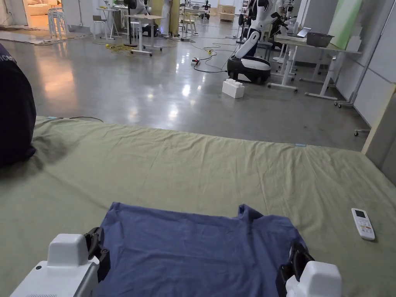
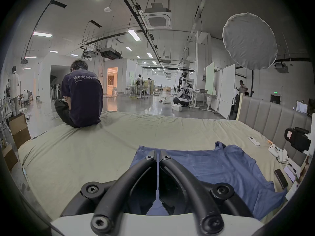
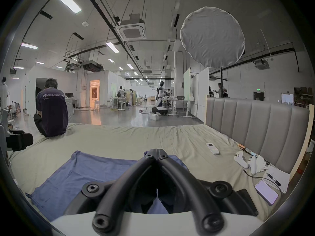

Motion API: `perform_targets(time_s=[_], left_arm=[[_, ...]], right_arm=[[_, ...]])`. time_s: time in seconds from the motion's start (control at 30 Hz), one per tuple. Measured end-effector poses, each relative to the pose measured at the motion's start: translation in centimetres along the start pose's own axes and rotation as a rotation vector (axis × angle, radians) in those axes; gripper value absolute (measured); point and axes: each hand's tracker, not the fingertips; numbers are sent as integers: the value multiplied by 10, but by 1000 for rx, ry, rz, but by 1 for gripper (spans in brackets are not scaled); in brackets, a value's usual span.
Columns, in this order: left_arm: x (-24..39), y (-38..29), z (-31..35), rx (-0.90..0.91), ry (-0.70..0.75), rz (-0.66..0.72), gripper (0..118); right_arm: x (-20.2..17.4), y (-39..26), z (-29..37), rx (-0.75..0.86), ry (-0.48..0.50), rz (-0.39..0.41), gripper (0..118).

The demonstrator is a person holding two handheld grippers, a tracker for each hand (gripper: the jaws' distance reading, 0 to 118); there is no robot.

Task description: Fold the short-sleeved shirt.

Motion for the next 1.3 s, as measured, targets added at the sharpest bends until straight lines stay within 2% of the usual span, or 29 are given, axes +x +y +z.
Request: perform_targets(time_s=[0.1,0.33,0.53,0.67,0.7,0.73,0.77,0.8,0.87,0.9,1.03,1.3], left_arm=[[-9,-1,6,37,18,-1,2],[-37,3,19,18,31,-41,2],[-66,-5,25,-221,-1,-67,2],[-98,-18,28,-497,-29,-66,2],[-104,-23,28,-564,-32,-63,5],[-110,-29,28,-604,-20,-56,15],[-116,-36,28,-646,-22,-59,31],[-122,-40,27,-676,-23,-61,54],[-127,-55,23,-780,4,-74,71],[-130,-62,21,-796,12,-69,74],[-137,-87,10,-847,22,6,74],[-132,-117,-10,-897,44,2,71]], right_arm=[[1,1,0,21,8,-29,0],[-1,3,-5,21,17,-22,0],[-5,-2,-6,-15,42,12,0],[-6,-9,-5,-41,52,25,0],[-6,-11,-5,-49,53,26,0],[-7,-13,-6,-59,54,29,0],[-7,-15,-6,-69,56,28,0],[-7,-17,-6,-77,56,25,0],[-8,-21,-6,-96,58,29,0],[-8,-22,-6,-103,60,29,0],[-8,-27,-4,-127,67,41,0],[1,-35,-2,-165,58,52,0]])
